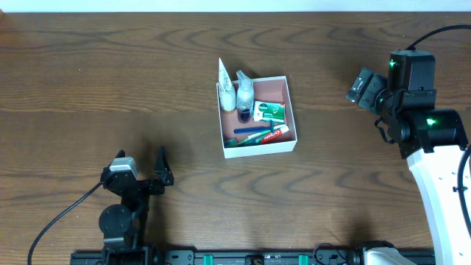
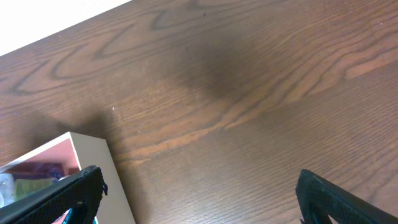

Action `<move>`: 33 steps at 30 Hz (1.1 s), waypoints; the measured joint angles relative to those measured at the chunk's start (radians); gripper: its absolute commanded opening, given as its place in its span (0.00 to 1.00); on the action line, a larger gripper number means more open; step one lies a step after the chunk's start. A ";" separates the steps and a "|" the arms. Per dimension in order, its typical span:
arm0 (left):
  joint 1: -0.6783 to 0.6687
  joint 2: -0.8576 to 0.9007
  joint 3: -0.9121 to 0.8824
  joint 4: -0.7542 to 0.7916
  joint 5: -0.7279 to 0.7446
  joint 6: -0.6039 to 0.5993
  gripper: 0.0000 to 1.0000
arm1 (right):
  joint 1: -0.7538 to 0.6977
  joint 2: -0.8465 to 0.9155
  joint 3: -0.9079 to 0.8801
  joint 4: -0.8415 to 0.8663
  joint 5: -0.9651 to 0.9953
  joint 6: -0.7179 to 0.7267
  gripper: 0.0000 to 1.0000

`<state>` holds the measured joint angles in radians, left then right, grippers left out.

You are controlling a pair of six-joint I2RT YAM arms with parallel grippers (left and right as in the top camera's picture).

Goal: Pack container

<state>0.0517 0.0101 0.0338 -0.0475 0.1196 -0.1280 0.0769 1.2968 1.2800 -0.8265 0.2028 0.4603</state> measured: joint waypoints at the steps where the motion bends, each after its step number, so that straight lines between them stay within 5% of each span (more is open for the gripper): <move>1: 0.000 0.000 0.000 0.000 0.000 0.000 0.98 | 0.000 0.000 0.000 0.000 0.000 0.000 0.99; 33: 0.000 0.000 0.000 0.000 0.000 0.000 0.98 | 0.001 -0.011 -0.003 -0.025 -0.004 0.000 0.99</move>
<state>0.0517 0.0101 0.0338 -0.0475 0.1196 -0.1280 0.0780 1.2858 1.2774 -0.8516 0.1986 0.4606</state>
